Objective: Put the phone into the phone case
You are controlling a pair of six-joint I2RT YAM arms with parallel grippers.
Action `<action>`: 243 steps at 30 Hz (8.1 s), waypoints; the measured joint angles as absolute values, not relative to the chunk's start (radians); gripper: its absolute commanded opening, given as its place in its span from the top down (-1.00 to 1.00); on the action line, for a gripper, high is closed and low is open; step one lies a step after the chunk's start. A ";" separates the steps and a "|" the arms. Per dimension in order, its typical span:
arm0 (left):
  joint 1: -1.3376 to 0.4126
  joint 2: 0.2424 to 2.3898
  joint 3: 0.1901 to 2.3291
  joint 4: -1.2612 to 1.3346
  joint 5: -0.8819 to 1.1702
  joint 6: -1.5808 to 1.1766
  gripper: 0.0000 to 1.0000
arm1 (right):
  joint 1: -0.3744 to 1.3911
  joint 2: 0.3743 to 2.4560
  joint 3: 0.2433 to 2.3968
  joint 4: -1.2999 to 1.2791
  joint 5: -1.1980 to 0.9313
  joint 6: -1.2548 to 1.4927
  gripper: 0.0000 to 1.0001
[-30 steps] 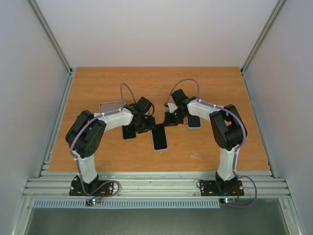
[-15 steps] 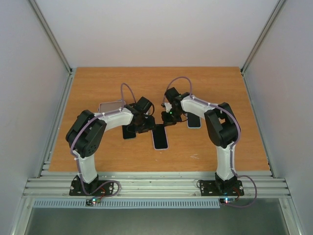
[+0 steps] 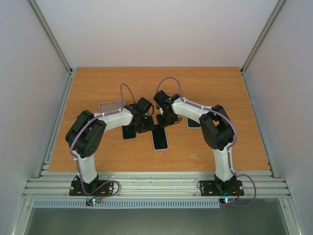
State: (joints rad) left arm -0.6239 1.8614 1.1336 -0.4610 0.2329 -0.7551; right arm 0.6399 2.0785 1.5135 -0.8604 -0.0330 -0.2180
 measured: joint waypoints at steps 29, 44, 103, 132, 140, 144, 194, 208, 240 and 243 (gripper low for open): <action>-0.707 1.920 1.227 -0.536 0.048 -0.723 0.50 | 0.646 1.726 1.016 -0.696 -0.324 -0.132 0.60; -0.716 1.892 1.176 -0.470 0.036 -0.748 0.39 | 0.735 1.799 1.100 -0.770 -0.189 -0.089 0.69; -0.617 1.019 0.881 -0.882 -0.396 -0.674 -0.99 | 0.842 2.000 1.368 -0.736 0.125 0.010 -0.57; -0.406 1.156 0.836 -0.807 -0.163 -0.661 -0.99 | 0.484 2.108 1.542 -0.787 0.169 -0.121 -0.58; -0.317 1.221 0.842 -0.787 -0.089 -0.648 -0.99 | 0.481 2.122 1.569 -0.811 0.181 -0.159 -0.69; -0.282 1.269 0.874 -0.783 -0.062 -0.641 -0.99 | 0.470 2.122 1.569 -0.814 0.183 -0.160 -0.82; 0.033 2.129 1.641 -0.891 -0.033 -0.385 0.99 | 0.458 1.712 1.189 -0.591 -0.100 -0.200 -0.96; 0.026 1.846 1.277 -0.772 0.254 -0.546 0.99 | 0.491 1.613 1.135 -0.564 -0.177 -0.155 -0.94; -0.727 1.473 0.782 -0.389 0.194 -1.209 0.42 | 0.551 1.509 0.858 -0.387 -0.346 0.094 -0.90; -0.770 1.473 0.777 -0.387 0.174 -1.245 0.17 | 0.557 1.509 0.858 -0.389 -0.345 0.102 -0.90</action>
State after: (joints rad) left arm -0.7696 1.4731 0.7773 -0.3870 0.1738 -1.2446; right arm 0.5568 1.5085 0.8581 -0.3885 -0.3454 0.1020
